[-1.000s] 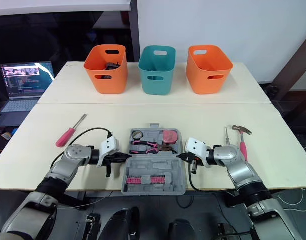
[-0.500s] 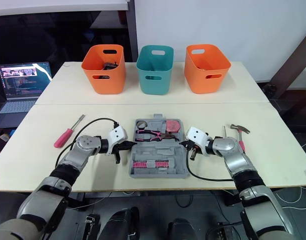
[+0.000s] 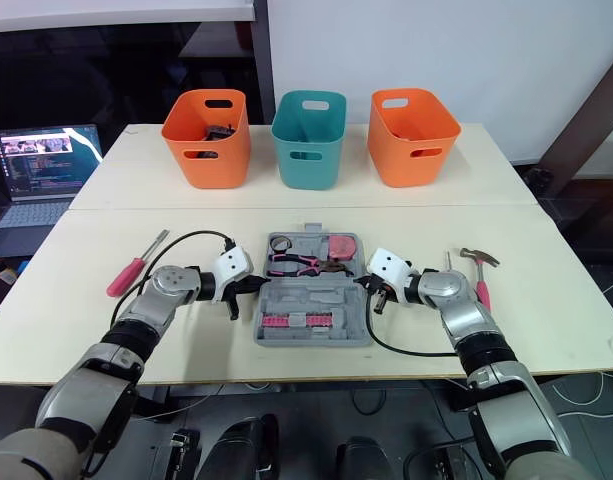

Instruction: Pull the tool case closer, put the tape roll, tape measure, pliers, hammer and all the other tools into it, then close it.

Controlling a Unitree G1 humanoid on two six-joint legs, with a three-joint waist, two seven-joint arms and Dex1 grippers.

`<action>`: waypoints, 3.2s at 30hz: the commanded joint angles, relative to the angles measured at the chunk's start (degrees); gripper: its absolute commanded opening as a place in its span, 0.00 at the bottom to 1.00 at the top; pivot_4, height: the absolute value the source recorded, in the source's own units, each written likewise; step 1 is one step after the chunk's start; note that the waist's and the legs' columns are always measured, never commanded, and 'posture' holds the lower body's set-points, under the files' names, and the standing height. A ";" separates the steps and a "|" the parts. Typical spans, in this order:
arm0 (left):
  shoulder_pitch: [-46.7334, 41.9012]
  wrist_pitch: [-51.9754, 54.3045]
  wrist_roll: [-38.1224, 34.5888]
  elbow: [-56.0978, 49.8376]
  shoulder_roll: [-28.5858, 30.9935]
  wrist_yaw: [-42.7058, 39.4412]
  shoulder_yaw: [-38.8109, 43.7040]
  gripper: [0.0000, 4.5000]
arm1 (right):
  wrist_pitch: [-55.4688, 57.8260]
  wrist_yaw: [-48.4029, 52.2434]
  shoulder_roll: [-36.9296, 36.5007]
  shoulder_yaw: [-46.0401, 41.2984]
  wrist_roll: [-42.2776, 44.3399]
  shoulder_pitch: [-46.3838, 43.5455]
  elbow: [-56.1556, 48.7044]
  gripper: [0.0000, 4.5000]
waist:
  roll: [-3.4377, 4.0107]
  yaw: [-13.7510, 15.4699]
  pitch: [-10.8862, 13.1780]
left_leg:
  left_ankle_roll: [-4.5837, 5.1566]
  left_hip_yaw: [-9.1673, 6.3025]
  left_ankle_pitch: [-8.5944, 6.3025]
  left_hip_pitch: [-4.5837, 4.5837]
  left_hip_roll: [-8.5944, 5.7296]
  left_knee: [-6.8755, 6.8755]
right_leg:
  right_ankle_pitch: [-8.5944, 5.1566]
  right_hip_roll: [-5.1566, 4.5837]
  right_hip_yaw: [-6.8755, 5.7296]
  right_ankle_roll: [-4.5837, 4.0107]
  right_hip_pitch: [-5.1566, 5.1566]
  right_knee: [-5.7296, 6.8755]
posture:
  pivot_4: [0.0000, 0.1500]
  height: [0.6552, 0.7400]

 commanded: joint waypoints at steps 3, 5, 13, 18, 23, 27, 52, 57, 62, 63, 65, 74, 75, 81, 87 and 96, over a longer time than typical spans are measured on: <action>2.47 1.25 -1.36 -4.64 0.30 -2.91 -0.12 0.00 | 0.56 1.66 1.37 0.46 0.77 2.18 -4.02 0.01 | 0.01 0.00 -0.01 | 0.00 0.00 -0.01 0.01 0.00 -0.01 | 0.00 -0.01 0.00 0.00 0.01 0.00 | 1.00 1.00; 2.97 1.38 -1.13 -5.23 0.54 -2.75 -0.23 0.00 | 1.13 1.84 1.36 0.45 0.81 2.75 -4.85 0.01 | 0.01 0.03 -0.01 | 0.03 0.00 -0.03 0.01 0.00 -0.01 | 0.00 -0.01 0.00 0.00 0.01 0.00 | 1.00 1.00; 4.35 2.15 -0.99 -6.83 0.39 -2.49 -0.13 0.00 | 3.65 2.30 1.10 0.22 0.92 5.37 -8.75 0.01 | 0.01 0.07 -0.01 | 0.22 -0.01 -0.14 0.02 0.01 0.00 | 0.00 -0.01 0.00 0.00 0.02 0.00 | 1.00 1.00; 5.86 2.65 -1.20 -8.43 0.65 -2.37 0.24 0.00 | 3.40 1.70 0.76 -0.31 0.70 5.84 -8.57 0.01 | 0.01 0.10 -0.01 | 0.23 -0.01 -0.14 0.03 0.01 -0.01 | 0.00 -0.01 0.00 0.00 0.03 0.00 | 1.00 1.00; 6.15 2.60 -1.56 -8.14 2.21 -2.09 1.62 0.00 | 2.57 1.35 0.00 -0.99 0.33 5.09 -7.16 0.01 | 0.01 0.05 -0.01 | 0.23 -0.01 -0.15 0.03 0.01 -0.01 | 0.00 -0.01 0.00 0.00 0.03 0.00 | 1.00 1.00; 6.15 2.54 -2.35 -8.02 2.68 -1.86 2.21 0.00 | 1.96 1.22 -0.61 -1.61 0.38 4.67 -6.23 0.01 | 0.02 -0.03 -0.01 | 0.23 0.00 -0.15 0.03 0.01 -0.01 | 0.00 -0.01 0.00 0.00 0.01 0.00 | 1.00 1.00; 4.52 2.59 -2.39 -7.06 0.14 -1.19 1.99 0.00 | 2.71 0.54 -1.67 -2.51 0.26 4.42 -5.74 0.01 | 0.02 0.34 -0.01 | 0.23 0.00 -0.15 0.02 -0.03 0.01 | 0.00 -0.06 0.00 0.00 0.04 0.00 | 1.00 1.00; 5.98 3.99 -4.54 -8.16 4.55 0.42 6.36 0.00 | 9.36 -0.57 -6.08 -5.53 1.12 8.74 -14.12 0.01 | 0.02 0.22 -0.01 | 0.23 -0.01 -0.15 0.01 -0.02 0.00 | 0.00 -0.06 0.00 0.00 0.02 0.00 | 1.00 1.00; 8.86 5.84 -8.78 -11.00 10.32 -0.55 11.91 0.06 | 15.14 -2.18 -11.38 -11.80 3.69 16.92 -27.24 0.06 | 0.03 0.11 0.00 | 0.22 -0.02 -0.16 0.01 0.02 -0.08 | 0.00 -0.09 0.00 -0.01 -0.04 -0.01 | 1.00 1.00; 9.74 6.21 -9.82 -12.20 11.31 -0.92 13.05 0.12 | 17.17 -2.29 -11.81 -13.76 5.27 19.31 -30.95 0.13 | 0.03 0.11 0.00 | 0.22 -0.02 -0.16 0.00 0.02 -0.08 | 0.00 -0.09 0.00 -0.01 -0.05 -0.01 | 1.00 1.00; 11.59 6.92 -11.91 -14.94 13.04 -1.41 15.34 0.31 | 21.34 -2.88 -12.26 -17.82 8.34 24.21 -37.92 0.31 | 0.03 0.17 0.00 | 0.22 -0.02 -0.17 0.00 0.02 -0.10 | 0.00 -0.12 0.00 -0.01 -0.04 -0.03 | 1.00 1.00; 25.79 8.64 -20.61 -24.09 20.51 -1.71 28.20 1.00 | 35.84 -8.20 -5.71 -44.78 24.39 49.27 -62.72 0.99 | 0.05 0.16 -0.01 | 0.15 -0.04 -0.31 -0.03 0.02 -0.33 | 0.00 -0.27 0.05 -0.04 0.00 -0.37 | 1.00 1.00; 26.92 7.93 -21.33 -24.02 20.79 -1.50 29.63 1.00 | 36.48 -8.89 -4.46 -46.95 25.83 51.26 -64.27 0.99 | 0.07 0.13 -0.01 | 0.13 -0.04 -0.32 0.00 0.02 -0.41 | 0.00 -0.27 0.05 -0.05 -0.03 -0.40 | 1.00 1.00; 32.47 7.70 -24.46 -24.43 20.75 1.39 36.17 1.00 | 35.10 -12.33 2.79 -55.82 30.27 61.83 -69.70 0.99 | 0.07 0.12 -0.03 | 0.10 0.00 -0.33 0.05 -0.04 -0.63 | 0.00 -0.43 0.08 -0.10 -0.22 -0.59 | 1.00 1.00; 32.06 9.57 -25.04 -26.73 19.42 3.20 35.42 1.00 | 33.55 -14.52 4.66 -56.64 31.41 64.84 -69.51 0.99 | 0.07 0.17 -0.05 | 0.09 0.05 -0.33 0.02 -0.05 -0.73 | -0.09 -0.49 0.11 -0.30 -0.34 -0.66 | 1.00 1.00; 19.87 22.05 -27.37 -32.26 18.36 -1.81 25.45 1.00 | 35.28 -20.50 3.25 -55.27 31.99 61.83 -72.51 0.99 | 0.08 0.48 -0.05 | 0.10 0.15 -0.32 -0.05 -0.06 -0.78 | 0.01 -0.49 0.13 -0.12 -0.44 -0.65 | 1.00 1.00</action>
